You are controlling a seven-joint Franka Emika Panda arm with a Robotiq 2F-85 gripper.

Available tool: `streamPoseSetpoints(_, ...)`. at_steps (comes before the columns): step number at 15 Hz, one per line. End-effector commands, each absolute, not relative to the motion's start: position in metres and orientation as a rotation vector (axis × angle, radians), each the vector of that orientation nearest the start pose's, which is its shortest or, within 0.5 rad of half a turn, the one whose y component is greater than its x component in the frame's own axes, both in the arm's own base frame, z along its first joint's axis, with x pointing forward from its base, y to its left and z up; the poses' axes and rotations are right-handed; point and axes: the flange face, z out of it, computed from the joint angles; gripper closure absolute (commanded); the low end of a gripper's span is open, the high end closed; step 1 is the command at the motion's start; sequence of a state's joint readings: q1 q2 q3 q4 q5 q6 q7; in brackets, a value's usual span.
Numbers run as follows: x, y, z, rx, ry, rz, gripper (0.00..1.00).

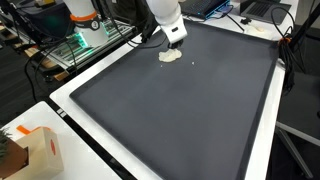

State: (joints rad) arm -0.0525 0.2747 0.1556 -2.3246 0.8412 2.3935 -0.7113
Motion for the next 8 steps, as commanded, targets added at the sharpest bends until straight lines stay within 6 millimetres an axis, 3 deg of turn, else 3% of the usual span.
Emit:
streamPoseSetpoints(1, 0.4990, 0.0524, 0.2013, -2.491, -0.146, 0.053, 0.97)
streamPoseSetpoints(8, 0.4996, 0.0456, 0.1982, -2.426, -0.098, 0.072, 0.97)
